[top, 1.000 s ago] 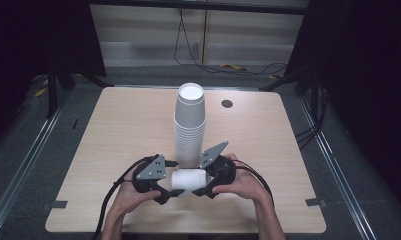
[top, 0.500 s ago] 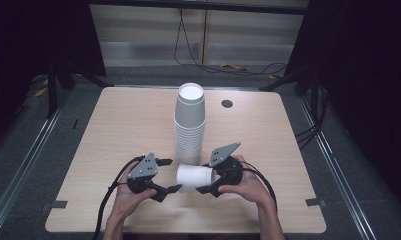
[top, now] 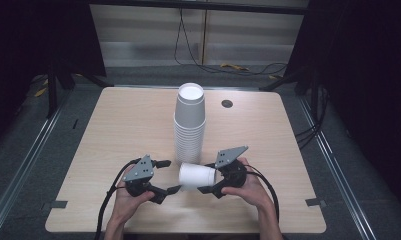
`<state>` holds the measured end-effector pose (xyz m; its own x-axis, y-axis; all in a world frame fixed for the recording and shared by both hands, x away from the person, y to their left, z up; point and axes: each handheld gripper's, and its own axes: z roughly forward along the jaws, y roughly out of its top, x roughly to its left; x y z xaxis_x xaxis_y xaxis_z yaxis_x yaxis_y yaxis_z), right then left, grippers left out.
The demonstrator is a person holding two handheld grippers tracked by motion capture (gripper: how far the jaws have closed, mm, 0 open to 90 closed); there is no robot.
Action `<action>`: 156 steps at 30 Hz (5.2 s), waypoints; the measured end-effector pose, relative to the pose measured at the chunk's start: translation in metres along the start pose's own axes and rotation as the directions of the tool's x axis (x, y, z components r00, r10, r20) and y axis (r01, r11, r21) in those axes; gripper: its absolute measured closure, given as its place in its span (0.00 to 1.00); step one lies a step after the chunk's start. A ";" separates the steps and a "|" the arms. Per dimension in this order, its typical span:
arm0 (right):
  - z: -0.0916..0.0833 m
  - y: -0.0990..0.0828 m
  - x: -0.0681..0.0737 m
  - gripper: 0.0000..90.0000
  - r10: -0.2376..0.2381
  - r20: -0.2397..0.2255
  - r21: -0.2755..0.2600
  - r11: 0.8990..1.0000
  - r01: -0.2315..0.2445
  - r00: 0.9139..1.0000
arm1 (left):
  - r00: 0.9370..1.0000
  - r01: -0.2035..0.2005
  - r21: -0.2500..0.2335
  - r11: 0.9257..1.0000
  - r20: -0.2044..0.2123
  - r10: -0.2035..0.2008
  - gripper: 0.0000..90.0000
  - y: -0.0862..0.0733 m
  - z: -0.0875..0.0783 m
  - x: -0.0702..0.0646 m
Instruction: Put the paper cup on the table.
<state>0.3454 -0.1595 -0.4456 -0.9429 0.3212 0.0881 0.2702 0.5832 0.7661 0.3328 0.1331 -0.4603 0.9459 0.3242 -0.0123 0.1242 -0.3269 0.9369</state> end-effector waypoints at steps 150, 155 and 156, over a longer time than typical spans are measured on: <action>-0.017 -0.074 0.008 0.15 0.405 0.532 -0.587 0.809 -0.020 0.744 | 0.999 0.043 0.106 0.993 -0.038 -0.039 0.11 0.006 -0.018 0.020; -0.020 -0.082 0.003 0.15 0.463 0.562 -0.620 0.785 -0.021 0.685 | 0.997 0.058 0.114 0.992 -0.055 -0.052 0.11 0.005 -0.022 0.024; -0.020 -0.084 0.003 0.15 0.457 0.575 -0.611 0.791 -0.015 0.679 | 0.997 0.063 0.115 0.991 -0.056 -0.057 0.11 0.004 -0.022 0.025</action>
<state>0.3163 -0.2228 -0.4968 -0.4050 0.9133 0.0435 0.1086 0.0008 0.9941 0.3502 0.1592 -0.4488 0.9189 0.3918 -0.0462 0.2177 -0.4058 0.8877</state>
